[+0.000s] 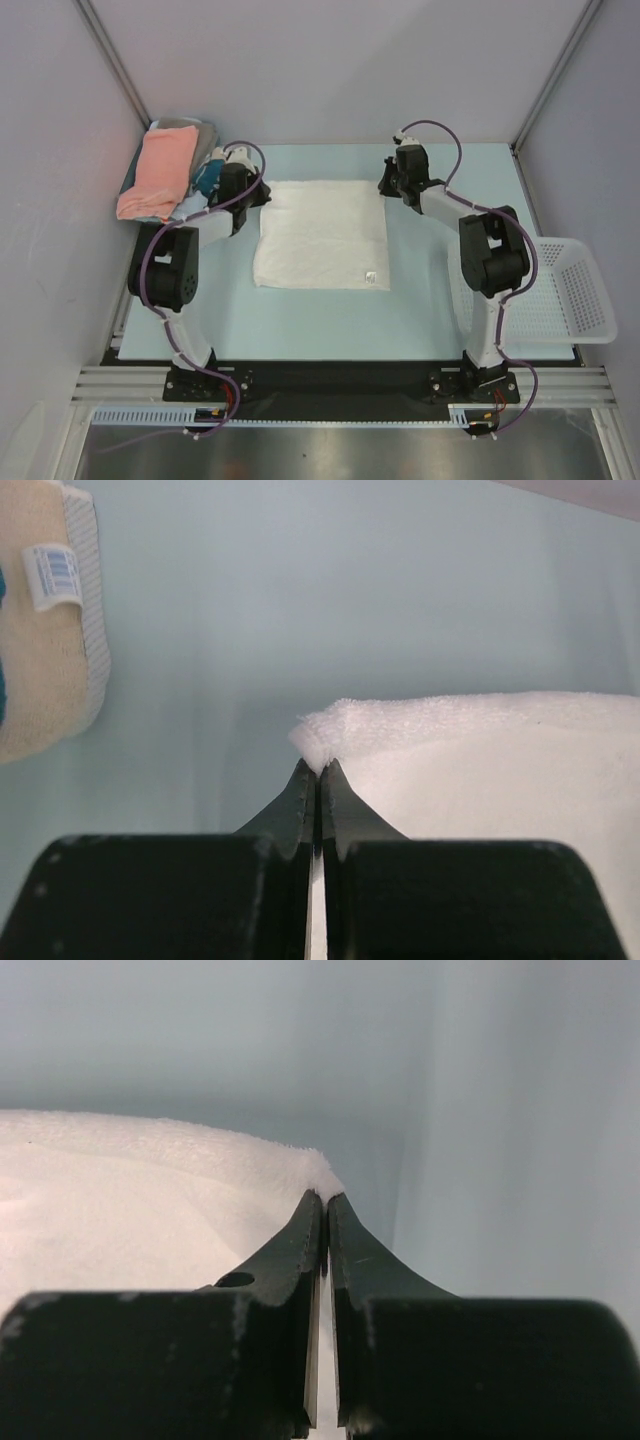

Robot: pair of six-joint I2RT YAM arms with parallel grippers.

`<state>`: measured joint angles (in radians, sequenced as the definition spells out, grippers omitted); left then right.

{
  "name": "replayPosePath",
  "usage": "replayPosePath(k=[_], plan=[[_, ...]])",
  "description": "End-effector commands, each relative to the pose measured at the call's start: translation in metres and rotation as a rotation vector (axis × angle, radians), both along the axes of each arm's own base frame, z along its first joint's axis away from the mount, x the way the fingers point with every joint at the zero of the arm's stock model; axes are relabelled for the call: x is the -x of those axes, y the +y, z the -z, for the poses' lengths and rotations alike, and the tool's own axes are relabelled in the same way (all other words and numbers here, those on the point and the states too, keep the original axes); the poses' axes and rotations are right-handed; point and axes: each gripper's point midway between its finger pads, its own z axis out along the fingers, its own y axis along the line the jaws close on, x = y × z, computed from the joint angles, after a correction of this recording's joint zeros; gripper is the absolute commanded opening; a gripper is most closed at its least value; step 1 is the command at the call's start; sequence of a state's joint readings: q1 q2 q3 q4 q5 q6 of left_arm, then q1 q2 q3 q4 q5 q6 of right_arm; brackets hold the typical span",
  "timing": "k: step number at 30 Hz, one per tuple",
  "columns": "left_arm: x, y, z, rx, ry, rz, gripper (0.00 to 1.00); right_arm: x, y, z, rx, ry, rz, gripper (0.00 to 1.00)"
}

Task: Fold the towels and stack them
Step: Fold the towel

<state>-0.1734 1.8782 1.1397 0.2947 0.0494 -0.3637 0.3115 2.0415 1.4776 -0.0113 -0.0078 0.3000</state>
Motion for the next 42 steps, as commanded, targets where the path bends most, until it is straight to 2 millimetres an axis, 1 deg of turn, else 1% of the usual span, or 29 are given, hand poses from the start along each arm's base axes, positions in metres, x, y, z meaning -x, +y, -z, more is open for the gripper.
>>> replayPosePath(k=[1,2,3,4,6,7,9,10,11,13,14,16,17,18,19,20,22,24,25,26,28,30,32,34,35,37,39,40,42], plan=[[0.006,0.005,-0.048,0.022,-0.192,-0.006,0.0,0.007,0.008,-0.041,-0.055,-0.101,0.002,0.0],[0.01,0.006,-0.05,0.023,-0.199,-0.016,0.0,0.011,0.01,-0.043,-0.06,-0.101,0.0,0.0],[0.015,0.006,-0.056,0.022,-0.213,-0.023,0.0,0.017,0.01,-0.038,-0.059,-0.09,-0.003,0.0],[0.022,0.007,-0.049,0.019,-0.195,-0.033,0.01,0.021,0.012,-0.044,-0.062,-0.098,-0.007,0.0],[0.029,0.01,-0.053,0.038,-0.194,-0.074,0.0,0.03,0.01,-0.036,-0.042,-0.077,0.017,0.0],[0.036,0.014,-0.045,0.031,-0.168,-0.102,0.0,0.035,0.011,-0.04,-0.045,-0.079,0.015,0.0],[0.042,0.017,-0.042,0.03,-0.153,-0.121,0.0,0.043,0.01,-0.038,-0.041,-0.065,0.026,0.0],[0.048,0.019,-0.037,0.021,-0.126,-0.132,0.0,0.049,0.006,-0.031,-0.031,-0.045,0.037,0.0],[0.051,0.024,-0.035,0.012,-0.117,-0.156,0.0,0.054,0.003,-0.033,-0.024,-0.04,0.051,0.0],[0.06,0.025,-0.028,0.01,-0.09,-0.162,0.0,0.059,-0.002,-0.031,-0.024,-0.023,0.068,0.0],[0.063,0.026,-0.032,0.015,-0.093,-0.172,0.0,0.066,-0.004,-0.025,-0.022,-0.012,0.07,0.0],[0.07,0.026,-0.027,0.026,-0.058,-0.176,0.0,0.073,-0.004,-0.03,-0.034,-0.018,0.072,0.0],[0.074,0.026,-0.028,0.035,-0.05,-0.179,0.0,0.079,-0.006,-0.024,-0.028,-0.001,0.074,0.0],[0.077,0.024,-0.028,0.048,-0.042,-0.173,0.0,0.082,-0.007,-0.026,-0.025,-0.006,0.078,0.0],[0.083,0.024,-0.021,0.051,-0.017,-0.174,0.0,0.085,-0.008,-0.026,-0.026,-0.003,0.084,0.0],[0.087,0.024,-0.023,0.056,-0.016,-0.173,0.0,0.09,-0.01,-0.021,-0.022,0.009,0.087,0.0],[0.096,0.018,-0.015,0.066,0.012,-0.128,0.0,0.095,-0.012,-0.024,-0.029,0.006,0.09,0.0],[0.102,0.014,-0.017,0.074,0.01,-0.104,0.0,0.102,-0.012,-0.021,-0.034,0.017,0.09,0.0],[0.107,0.015,-0.013,0.074,0.017,-0.101,0.0,0.104,-0.013,-0.026,-0.042,0.009,0.09,0.0],[0.109,0.015,-0.011,0.074,0.021,-0.097,0.0,0.107,-0.01,-0.026,-0.044,0.008,0.081,0.0],[0.115,0.015,-0.009,0.068,0.037,-0.093,0.01,0.12,-0.013,-0.021,-0.027,0.034,0.08,0.0],[0.12,0.015,-0.006,0.057,0.054,-0.079,0.0,0.127,-0.014,-0.016,-0.02,0.047,0.081,0.0],[0.122,0.017,-0.004,0.048,0.063,-0.083,0.0,0.133,-0.016,-0.018,-0.021,0.045,0.084,0.0],[0.126,0.019,-0.001,0.034,0.075,-0.083,0.0,0.14,-0.018,-0.013,-0.019,0.059,0.084,0.0],[0.127,0.019,0.0,0.032,0.075,-0.086,0.0,0.142,-0.018,-0.017,-0.027,0.053,0.084,0.0],[0.13,0.021,0.003,0.025,0.081,-0.086,0.0,0.151,-0.016,-0.012,-0.033,0.065,0.072,0.0],[0.133,0.022,0.004,0.015,0.087,-0.08,0.0,0.155,-0.016,-0.015,-0.04,0.056,0.07,0.0],[0.135,0.023,0.007,0.01,0.094,-0.082,0.0,0.158,-0.016,-0.013,-0.041,0.066,0.073,0.0],[0.138,0.024,0.004,0.008,0.086,-0.082,0.0,0.164,-0.014,-0.01,-0.044,0.076,0.062,0.0]])
